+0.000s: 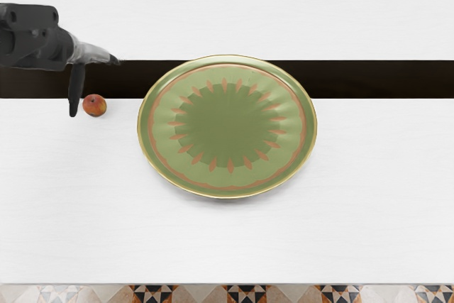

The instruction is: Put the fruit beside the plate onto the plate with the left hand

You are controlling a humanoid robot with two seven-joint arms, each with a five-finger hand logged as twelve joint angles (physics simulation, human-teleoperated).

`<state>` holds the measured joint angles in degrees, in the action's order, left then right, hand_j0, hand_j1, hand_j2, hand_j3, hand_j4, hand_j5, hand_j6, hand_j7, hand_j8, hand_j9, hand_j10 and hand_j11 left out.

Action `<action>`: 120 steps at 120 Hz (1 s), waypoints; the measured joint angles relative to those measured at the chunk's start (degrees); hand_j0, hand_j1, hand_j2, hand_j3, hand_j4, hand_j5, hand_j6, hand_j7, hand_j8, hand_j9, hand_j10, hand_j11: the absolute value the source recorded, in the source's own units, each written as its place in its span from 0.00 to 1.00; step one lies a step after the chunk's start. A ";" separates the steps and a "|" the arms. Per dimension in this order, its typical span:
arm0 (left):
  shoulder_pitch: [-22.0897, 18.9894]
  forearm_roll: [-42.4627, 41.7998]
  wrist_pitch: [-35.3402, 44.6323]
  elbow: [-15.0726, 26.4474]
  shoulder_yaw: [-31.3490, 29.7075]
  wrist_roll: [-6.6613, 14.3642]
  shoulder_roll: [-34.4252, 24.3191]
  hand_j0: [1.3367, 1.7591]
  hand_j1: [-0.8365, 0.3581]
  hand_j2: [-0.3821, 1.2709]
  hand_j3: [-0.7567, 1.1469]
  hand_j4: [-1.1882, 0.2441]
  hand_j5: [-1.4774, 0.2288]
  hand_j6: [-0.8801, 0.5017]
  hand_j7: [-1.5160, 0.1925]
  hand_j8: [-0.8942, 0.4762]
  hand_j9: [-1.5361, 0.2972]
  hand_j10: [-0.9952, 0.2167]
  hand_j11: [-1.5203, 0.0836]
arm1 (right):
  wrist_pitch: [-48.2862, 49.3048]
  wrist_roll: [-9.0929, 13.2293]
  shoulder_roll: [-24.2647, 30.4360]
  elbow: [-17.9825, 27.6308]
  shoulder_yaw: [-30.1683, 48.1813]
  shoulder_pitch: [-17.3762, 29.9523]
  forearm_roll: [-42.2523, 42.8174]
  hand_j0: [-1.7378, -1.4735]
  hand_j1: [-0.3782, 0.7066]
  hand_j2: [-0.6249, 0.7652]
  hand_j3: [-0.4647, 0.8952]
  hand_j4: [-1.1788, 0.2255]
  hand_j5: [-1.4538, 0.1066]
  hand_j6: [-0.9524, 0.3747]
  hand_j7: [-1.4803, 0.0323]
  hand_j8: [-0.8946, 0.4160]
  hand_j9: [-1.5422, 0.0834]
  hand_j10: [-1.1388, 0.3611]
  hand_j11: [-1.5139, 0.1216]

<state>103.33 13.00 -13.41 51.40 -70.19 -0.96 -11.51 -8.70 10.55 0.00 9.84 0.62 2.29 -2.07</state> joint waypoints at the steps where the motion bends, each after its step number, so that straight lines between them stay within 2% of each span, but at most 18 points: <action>1: 0.01 -0.13 0.02 0.25 0.02 0.35 0.00 0.76 0.97 0.23 0.40 0.82 0.85 0.62 0.87 0.64 0.82 0.80 0.93 | 0.00 0.00 0.00 0.00 0.00 0.00 0.00 0.30 0.03 0.45 0.34 0.84 0.93 0.72 0.98 0.68 0.95 0.76 0.93; 10: 0.65 -1.00 0.97 2.38 0.12 2.52 0.09 0.76 0.97 0.23 0.40 0.81 0.85 0.62 0.87 0.63 0.82 0.80 0.93 | 0.00 0.00 0.00 0.00 0.00 0.00 0.01 0.30 0.03 0.45 0.34 0.84 0.93 0.72 0.98 0.68 0.95 0.76 0.93; 36: 1.03 -2.07 6.08 5.19 0.12 6.23 0.09 0.76 0.92 0.24 0.40 0.78 0.81 0.58 0.83 0.60 0.78 0.76 0.89 | 0.00 0.00 0.00 -0.02 0.00 0.00 0.01 0.30 0.03 0.45 0.34 0.84 0.93 0.72 0.98 0.68 0.95 0.76 0.93; 50: 0.22 -2.21 10.82 5.45 0.18 6.83 1.17 0.76 0.88 0.25 0.40 0.75 0.78 0.55 0.80 0.57 0.76 0.73 0.86 | 0.00 0.00 0.00 -0.01 0.00 0.00 0.00 0.30 0.03 0.45 0.34 0.84 0.93 0.72 0.98 0.68 0.95 0.76 0.93; 59: -3.67 -2.29 13.05 4.62 0.31 6.97 1.36 0.76 0.86 0.25 0.40 0.74 0.76 0.54 0.79 0.55 0.74 0.71 0.84 | 0.00 0.00 0.00 0.00 0.00 0.00 0.01 0.30 0.03 0.45 0.34 0.84 0.93 0.72 0.98 0.68 0.95 0.76 0.93; 81: -5.63 -2.38 18.06 2.45 0.89 7.09 1.44 0.76 0.83 0.25 0.40 0.72 0.74 0.52 0.77 0.53 0.72 0.69 0.82 | 0.00 0.00 0.00 0.00 0.00 0.00 0.03 0.30 0.03 0.45 0.34 0.84 0.93 0.72 0.98 0.68 0.95 0.76 0.93; 97: -7.76 -2.39 19.59 1.17 1.32 7.15 2.42 0.76 0.82 0.25 0.40 0.71 0.74 0.51 0.76 0.53 0.72 0.68 0.81 | 0.00 0.00 0.00 0.00 0.00 0.00 0.02 0.30 0.03 0.45 0.34 0.84 0.93 0.72 0.98 0.68 0.95 0.76 0.93; 120: -10.15 -2.34 20.02 -0.91 1.99 9.03 3.19 0.76 0.77 0.26 0.40 0.68 0.70 0.48 0.72 0.49 0.68 0.64 0.77 | 0.00 0.00 0.00 0.00 0.00 0.00 0.02 0.30 0.03 0.45 0.34 0.84 0.93 0.72 0.98 0.68 0.95 0.76 0.93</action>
<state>93.18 10.66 6.61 50.49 -68.20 8.07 -8.32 -8.70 10.55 0.00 9.84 0.62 2.28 -2.06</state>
